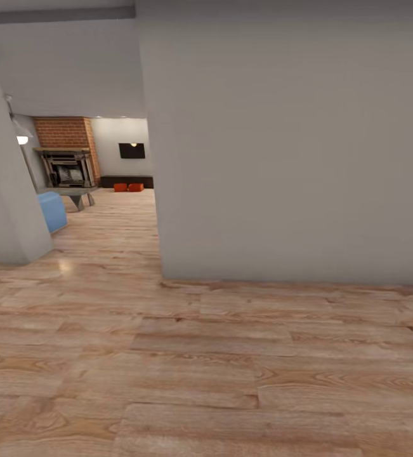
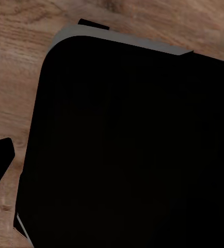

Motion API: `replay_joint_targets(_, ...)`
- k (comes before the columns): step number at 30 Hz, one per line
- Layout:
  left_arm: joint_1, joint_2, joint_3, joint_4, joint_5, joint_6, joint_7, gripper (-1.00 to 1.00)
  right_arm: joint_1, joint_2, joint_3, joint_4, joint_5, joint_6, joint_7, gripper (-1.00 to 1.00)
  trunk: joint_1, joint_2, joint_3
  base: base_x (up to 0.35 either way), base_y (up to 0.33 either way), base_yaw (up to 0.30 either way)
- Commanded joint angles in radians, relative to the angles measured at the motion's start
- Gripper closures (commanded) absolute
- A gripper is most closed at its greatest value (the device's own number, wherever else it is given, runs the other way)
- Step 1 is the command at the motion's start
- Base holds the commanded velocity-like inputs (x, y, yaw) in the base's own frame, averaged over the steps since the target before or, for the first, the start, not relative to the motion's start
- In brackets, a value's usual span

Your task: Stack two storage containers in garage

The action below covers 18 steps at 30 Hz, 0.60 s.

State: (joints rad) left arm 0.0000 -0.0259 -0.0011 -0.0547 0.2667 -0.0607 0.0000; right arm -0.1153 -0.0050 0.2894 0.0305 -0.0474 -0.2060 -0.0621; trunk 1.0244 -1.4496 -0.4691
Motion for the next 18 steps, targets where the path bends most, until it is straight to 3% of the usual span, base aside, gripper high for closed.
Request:
replay_joint_targets(1,0.0,0.0,-0.001,-0.001,0.005,-0.002,0.0,-1.0,-0.001,0.0,0.008,0.003,-0.005,-0.006,-0.002,-1.0,0.001,0.0,-0.001,0.324,0.0,0.0)
replay_joint_targets(13,0.0,0.0,-0.002,-0.001,0.005,-0.007,0.0,-1.0,-0.001,0.007,0.008,0.003,-0.006,-0.007,-0.003,-1.0,0.001,0.0,-0.001,0.324,0.0,0.003)
replay_joint_targets(18,0.0,0.0,-0.002,-0.001,0.005,-0.007,0.0,-1.0,-0.001,0.006,0.008,0.003,-0.007,-0.007,-0.004,-1.0,0.001,0.0,-0.001,0.324,0.0,0.19)
